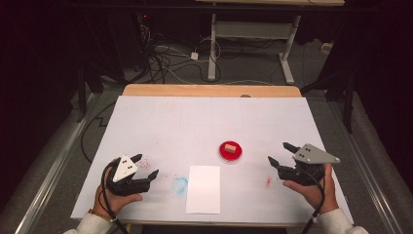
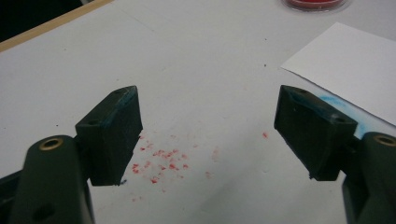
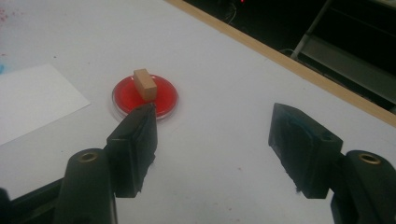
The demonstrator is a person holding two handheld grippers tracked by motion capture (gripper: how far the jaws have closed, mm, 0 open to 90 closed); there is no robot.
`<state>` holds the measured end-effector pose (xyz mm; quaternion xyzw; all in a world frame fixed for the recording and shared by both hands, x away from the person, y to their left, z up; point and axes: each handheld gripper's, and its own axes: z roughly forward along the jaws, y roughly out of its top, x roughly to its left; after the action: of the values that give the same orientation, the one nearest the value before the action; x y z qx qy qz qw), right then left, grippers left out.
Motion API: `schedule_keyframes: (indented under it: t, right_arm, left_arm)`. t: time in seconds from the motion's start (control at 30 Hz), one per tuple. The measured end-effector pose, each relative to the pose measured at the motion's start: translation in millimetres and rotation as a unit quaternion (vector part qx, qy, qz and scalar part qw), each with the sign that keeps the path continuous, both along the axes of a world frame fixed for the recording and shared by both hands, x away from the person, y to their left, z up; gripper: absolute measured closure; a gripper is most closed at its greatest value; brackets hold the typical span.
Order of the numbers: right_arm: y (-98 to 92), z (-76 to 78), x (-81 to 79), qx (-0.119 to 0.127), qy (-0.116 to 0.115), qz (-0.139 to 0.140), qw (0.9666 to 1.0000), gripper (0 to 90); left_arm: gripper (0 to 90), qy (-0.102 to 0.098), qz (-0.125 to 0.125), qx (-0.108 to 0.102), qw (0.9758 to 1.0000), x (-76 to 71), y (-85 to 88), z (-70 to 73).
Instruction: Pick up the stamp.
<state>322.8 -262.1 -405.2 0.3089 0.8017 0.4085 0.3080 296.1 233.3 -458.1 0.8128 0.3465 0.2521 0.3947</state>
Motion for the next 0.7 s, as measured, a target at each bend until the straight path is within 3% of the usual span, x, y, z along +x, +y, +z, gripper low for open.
schedule_keyframes:
  t: [0.2, 0.33, 0.47, 0.5, 0.53, 0.7]
  right_arm:
    - [16.0, 7.3, 27.0, -0.038, 0.035, 0.028, 0.9983, 37.8]
    - [23.4, 12.4, 39.8, -0.05, 0.054, 0.049, 0.9961, 38.8]
    - [46.3, 22.6, 57.8, -0.089, 0.075, 0.083, 0.9897, 40.4]
    - [46.3, 22.6, 57.8, -0.089, 0.075, 0.083, 0.9897, 40.4]
    - [57.3, 26.4, 65.2, -0.105, 0.086, 0.096, 0.9861, 40.4]
    - [73.7, 29.1, 76.1, -0.131, 0.1, 0.112, 0.9799, 40.7]
  left_arm:
    - [22.4, 0.007, -0.003, 0.003, 1.0, 0.6, -0.9, -2.7]
    - [22.4, 0.009, -0.006, 0.01, 0.9999, 0.4, -1.2, -3.4]
    - [22.4, 0.009, -0.009, 0.008, 0.9999, -0.5, -1.4, -3.1]
    - [22.4, 0.008, -0.008, 0.009, 0.9999, -0.8, -1.4, -3.0]
    - [22.4, 0.009, -0.009, 0.008, 0.9999, -0.8, -1.1, -3.0]
    - [22.3, 0.01, -0.011, 0.01, 0.9998, -0.9, -0.2, -4.2]
